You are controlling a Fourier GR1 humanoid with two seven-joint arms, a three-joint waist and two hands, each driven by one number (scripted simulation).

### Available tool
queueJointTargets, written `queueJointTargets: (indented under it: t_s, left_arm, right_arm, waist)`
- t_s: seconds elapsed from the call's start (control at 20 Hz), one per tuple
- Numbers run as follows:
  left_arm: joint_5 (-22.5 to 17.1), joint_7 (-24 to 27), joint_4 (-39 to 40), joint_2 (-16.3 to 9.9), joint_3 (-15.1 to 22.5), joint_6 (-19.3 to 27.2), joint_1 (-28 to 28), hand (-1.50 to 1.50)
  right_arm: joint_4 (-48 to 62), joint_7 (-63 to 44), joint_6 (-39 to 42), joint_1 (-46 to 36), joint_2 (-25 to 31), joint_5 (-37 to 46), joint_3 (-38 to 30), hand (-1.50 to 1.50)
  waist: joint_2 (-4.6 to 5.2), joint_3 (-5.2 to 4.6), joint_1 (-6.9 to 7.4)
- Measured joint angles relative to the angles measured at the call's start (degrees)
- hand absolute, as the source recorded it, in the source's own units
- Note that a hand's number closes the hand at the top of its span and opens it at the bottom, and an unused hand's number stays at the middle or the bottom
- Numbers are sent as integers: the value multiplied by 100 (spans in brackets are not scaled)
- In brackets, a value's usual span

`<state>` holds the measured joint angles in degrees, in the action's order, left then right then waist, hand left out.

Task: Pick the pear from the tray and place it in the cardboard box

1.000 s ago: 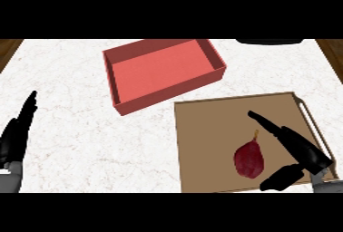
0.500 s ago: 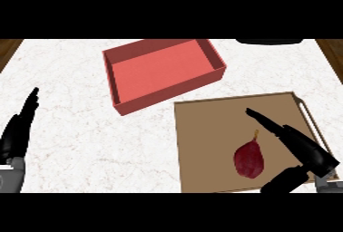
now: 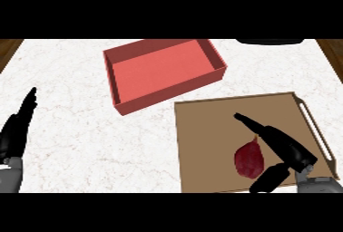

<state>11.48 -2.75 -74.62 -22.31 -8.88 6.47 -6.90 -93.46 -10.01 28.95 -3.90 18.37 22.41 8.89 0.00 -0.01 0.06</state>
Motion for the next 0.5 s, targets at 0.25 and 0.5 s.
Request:
queueJointTargets:
  t_s: [0.25, 0.5]
  left_arm:
    - [90, -48, -225, 129, 25, 11, 164, 0]
    - [116, -98, -219, 128, -48, -57, 77, 0]
  right_arm:
    - [307, 245, -705, -82, -276, 692, 119, 150]
    - [672, 503, -1397, -331, -427, 1266, 49, 150]
  waist:
    - [-19, -14, 1]
    - [-14, -11, 6]
